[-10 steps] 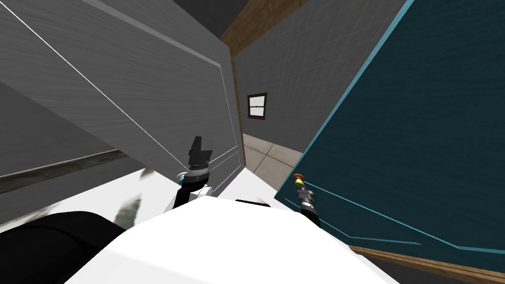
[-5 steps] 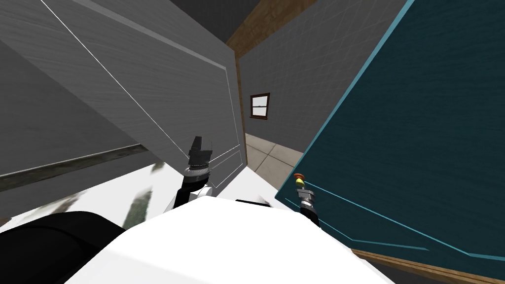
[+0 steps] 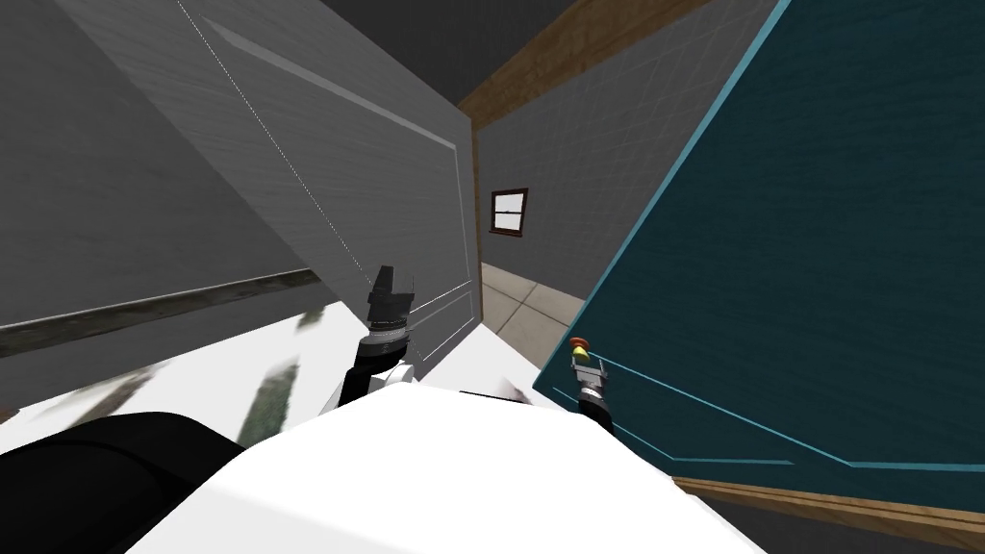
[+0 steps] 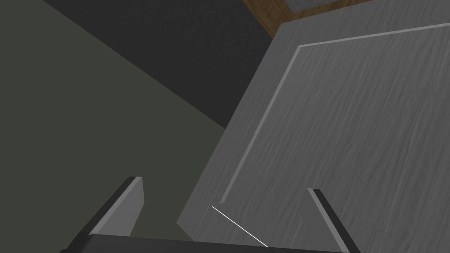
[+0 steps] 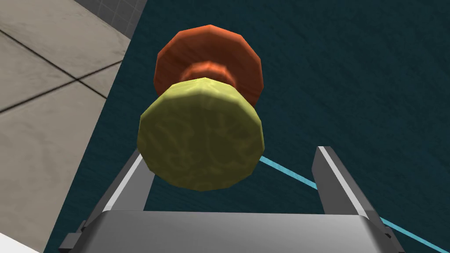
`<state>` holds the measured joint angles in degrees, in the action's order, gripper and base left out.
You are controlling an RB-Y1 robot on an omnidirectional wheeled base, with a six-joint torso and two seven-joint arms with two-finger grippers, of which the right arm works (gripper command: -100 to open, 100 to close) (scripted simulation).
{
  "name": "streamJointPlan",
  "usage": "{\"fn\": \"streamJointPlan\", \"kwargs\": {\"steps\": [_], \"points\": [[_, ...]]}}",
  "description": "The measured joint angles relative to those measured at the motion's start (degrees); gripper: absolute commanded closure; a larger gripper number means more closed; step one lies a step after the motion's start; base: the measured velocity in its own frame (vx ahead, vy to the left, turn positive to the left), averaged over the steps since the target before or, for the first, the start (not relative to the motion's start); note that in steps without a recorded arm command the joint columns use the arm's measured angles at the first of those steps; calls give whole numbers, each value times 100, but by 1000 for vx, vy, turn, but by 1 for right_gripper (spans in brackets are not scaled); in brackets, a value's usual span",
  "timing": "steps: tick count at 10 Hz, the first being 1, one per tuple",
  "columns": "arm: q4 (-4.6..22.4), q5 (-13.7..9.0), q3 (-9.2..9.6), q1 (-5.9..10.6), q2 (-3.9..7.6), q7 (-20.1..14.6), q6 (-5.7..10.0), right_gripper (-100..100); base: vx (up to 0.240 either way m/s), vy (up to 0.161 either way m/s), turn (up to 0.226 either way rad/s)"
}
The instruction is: Pull the door open
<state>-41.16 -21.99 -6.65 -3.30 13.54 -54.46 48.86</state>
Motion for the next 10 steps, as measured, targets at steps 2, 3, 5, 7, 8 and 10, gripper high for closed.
{"fn": "streamJointPlan", "kwargs": {"steps": [2,3,5,7,8,10], "points": [[-57,-107,49,55,-95,-285,-14,-100,-98,0,18],[-63,-166,70,96,-145,-430,-28,-100,-102,-2,20],[-84,-287,113,160,-251,-734,-50,-100,-100,-1,20],[-312,-412,147,118,-376,-992,-165,-100,-90,-5,18],[-406,-471,165,106,-439,-1115,-220,-100,-97,3,20],[-467,-582,203,139,-526,-1390,-266,-100,-96,0,13]]}}
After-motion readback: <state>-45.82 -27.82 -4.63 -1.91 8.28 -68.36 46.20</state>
